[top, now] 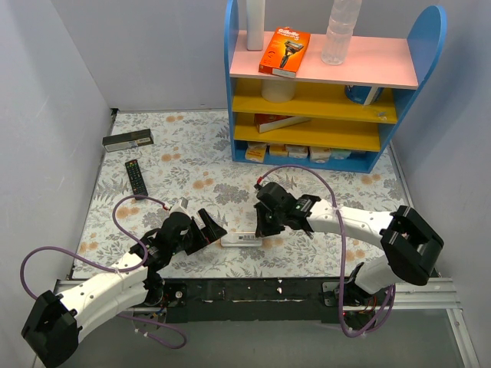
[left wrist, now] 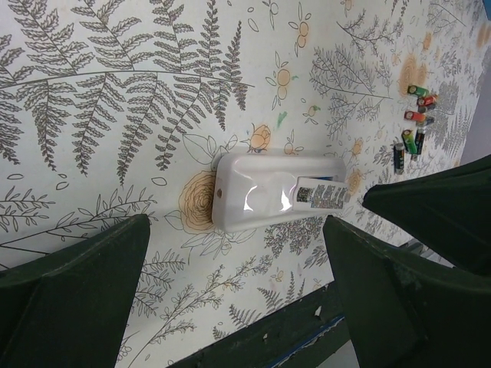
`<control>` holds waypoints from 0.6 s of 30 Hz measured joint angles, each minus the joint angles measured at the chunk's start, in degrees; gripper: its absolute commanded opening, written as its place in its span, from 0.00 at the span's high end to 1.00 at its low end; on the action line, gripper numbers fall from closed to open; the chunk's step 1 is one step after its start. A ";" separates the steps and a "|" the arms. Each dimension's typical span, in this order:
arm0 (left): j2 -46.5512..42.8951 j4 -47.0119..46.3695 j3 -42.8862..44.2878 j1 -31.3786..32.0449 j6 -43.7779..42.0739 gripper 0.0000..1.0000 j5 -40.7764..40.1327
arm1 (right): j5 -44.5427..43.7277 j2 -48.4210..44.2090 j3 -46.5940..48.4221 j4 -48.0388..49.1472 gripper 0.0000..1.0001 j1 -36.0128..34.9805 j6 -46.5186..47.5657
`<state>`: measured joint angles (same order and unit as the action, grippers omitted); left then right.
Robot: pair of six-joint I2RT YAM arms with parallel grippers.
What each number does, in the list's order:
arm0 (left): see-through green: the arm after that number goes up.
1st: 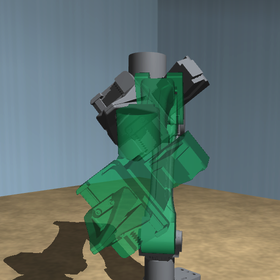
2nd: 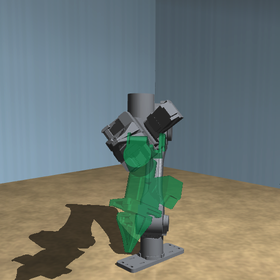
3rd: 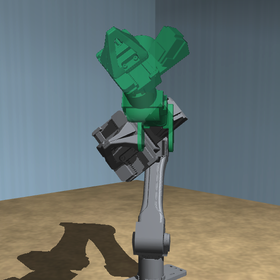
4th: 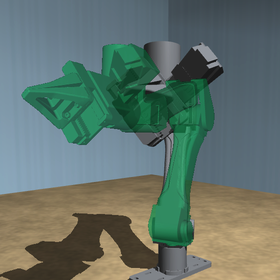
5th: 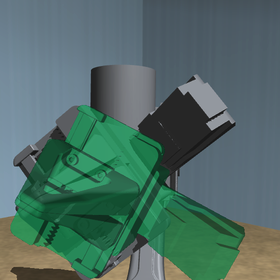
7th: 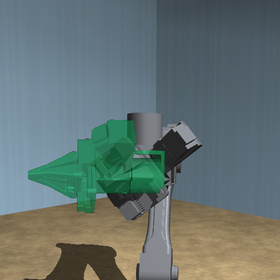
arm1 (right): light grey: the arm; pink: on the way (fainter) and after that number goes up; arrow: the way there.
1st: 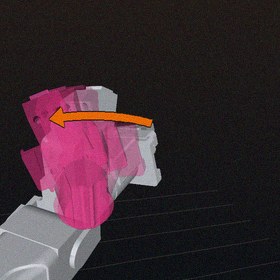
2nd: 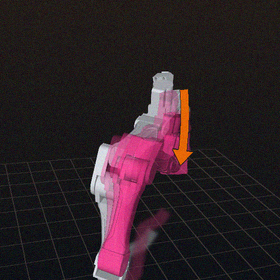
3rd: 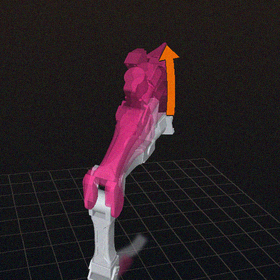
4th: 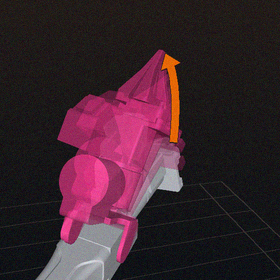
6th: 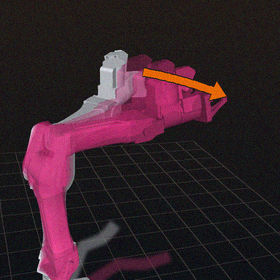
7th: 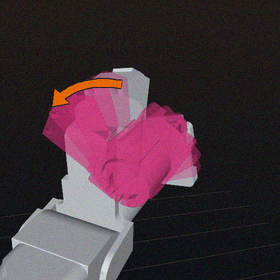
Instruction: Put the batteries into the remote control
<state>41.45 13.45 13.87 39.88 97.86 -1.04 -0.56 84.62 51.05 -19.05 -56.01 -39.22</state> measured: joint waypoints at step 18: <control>-0.28 0.24 0.15 0.00 -0.39 0.02 0.42 | 3.76 -1.14 -4.85 6.60 0.99 0.00 -2.75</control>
<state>41.17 13.69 14.02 39.88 97.47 -0.62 3.20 83.48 46.19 -12.45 -56.01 -41.98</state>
